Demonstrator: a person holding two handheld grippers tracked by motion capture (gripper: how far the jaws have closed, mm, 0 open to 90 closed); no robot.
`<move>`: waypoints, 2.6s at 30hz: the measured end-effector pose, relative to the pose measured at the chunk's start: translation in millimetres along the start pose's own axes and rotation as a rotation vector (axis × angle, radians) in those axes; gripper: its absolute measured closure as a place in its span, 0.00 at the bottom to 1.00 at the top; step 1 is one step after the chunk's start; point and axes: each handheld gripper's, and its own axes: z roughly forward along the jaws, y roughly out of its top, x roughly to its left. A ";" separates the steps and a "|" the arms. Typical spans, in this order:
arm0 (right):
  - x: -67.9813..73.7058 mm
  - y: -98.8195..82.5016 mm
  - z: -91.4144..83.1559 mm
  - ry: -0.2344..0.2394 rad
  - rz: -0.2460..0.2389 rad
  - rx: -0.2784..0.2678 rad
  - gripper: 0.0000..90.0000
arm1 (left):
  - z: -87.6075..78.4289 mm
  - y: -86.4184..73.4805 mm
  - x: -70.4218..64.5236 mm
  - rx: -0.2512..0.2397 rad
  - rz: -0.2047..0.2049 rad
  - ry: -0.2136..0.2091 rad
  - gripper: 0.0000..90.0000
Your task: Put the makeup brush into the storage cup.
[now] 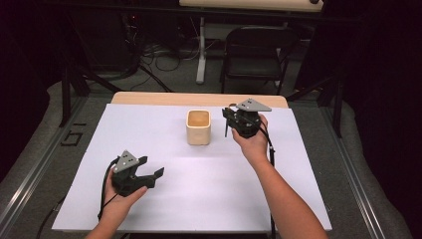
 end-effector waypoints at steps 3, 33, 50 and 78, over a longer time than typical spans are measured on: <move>-1.3 2.3 1.1 0.001 0.004 0.002 0.93 | 0.2 -0.1 0.1 0.003 -0.001 -0.002 0.27; -5.9 10.4 16.6 0.000 0.032 0.026 0.93 | -0.5 -1.5 0.9 0.007 -0.004 -0.002 0.27; 8.5 37.3 17.8 0.022 0.011 -0.006 0.93 | -0.1 -1.7 1.5 0.012 -0.005 -0.003 0.27; 32.0 59.6 25.0 0.061 -0.002 -0.050 0.93 | 1.7 -2.2 0.1 0.029 0.007 -0.011 0.28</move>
